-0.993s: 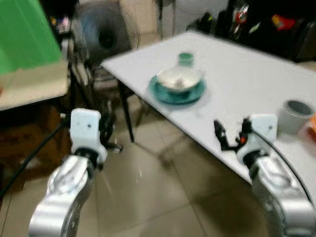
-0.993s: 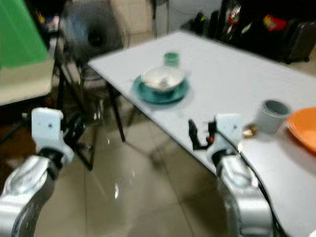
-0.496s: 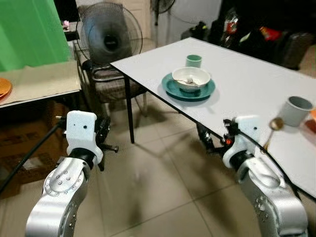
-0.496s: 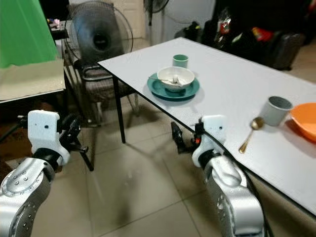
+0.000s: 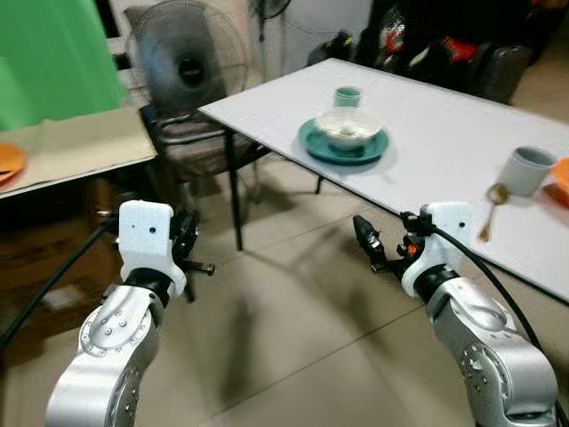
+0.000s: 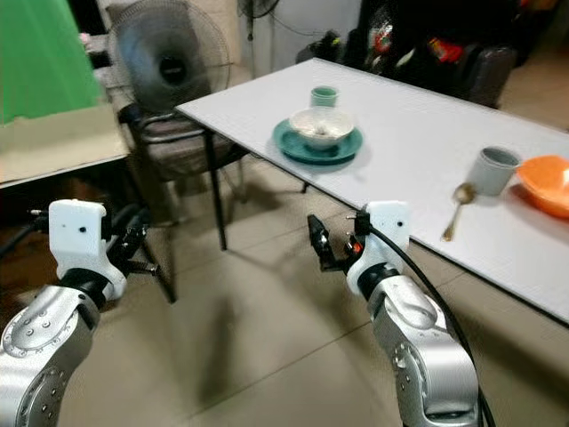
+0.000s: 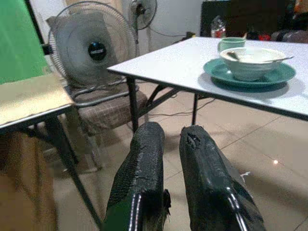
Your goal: Setting the table
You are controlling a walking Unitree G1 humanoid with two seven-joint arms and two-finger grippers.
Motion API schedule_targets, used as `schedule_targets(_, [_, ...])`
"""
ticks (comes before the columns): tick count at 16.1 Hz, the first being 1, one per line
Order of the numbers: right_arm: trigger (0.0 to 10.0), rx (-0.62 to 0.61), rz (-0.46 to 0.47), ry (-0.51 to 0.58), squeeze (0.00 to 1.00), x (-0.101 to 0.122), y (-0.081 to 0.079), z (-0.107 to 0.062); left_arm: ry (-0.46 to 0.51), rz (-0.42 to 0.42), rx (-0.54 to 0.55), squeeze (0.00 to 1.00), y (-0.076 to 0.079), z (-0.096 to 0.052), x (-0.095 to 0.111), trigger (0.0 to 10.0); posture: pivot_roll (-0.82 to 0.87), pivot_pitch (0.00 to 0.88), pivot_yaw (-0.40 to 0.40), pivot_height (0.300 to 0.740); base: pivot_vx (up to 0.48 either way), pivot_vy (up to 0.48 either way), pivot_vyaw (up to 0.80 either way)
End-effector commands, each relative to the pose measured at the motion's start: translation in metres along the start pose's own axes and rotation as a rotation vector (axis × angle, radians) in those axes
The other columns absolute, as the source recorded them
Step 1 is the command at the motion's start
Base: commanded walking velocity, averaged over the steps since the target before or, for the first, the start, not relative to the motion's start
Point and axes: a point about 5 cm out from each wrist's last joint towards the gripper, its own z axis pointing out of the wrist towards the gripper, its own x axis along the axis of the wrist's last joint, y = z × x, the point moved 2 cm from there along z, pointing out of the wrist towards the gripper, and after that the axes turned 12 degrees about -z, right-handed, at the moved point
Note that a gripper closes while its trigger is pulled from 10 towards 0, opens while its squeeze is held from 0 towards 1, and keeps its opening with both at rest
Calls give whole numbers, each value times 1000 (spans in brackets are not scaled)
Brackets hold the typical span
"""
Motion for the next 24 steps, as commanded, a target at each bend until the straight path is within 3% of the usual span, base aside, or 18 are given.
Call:
schedule_targets(1, [10000,19,14,6,0,3,-1,2,-1,1,12,0,-1,0,2,10000,-24,0,32,740,0,0,0])
schedule_targets(6, [10000,58,-16,0,0,2,-8,2,19,-3,35,0,-6,-1,4,10000,-23,0,35,740,0,0,0])
schedule_targets(12, [10000,119,-27,-6,0,0,-16,1,19,10,20,0,-5,-4,5,10000,-14,0,34,740,0,0,800])
schedule_targets(22, [10000,193,-41,3,0,-1,-28,3,23,24,15,0,-7,-8,7,10000,2,0,30,740,281,0,800])
schedule_targets(24, [10000,180,-23,12,0,0,-28,4,25,22,14,0,-8,-8,8,10000,1,0,32,740,339,0,0])
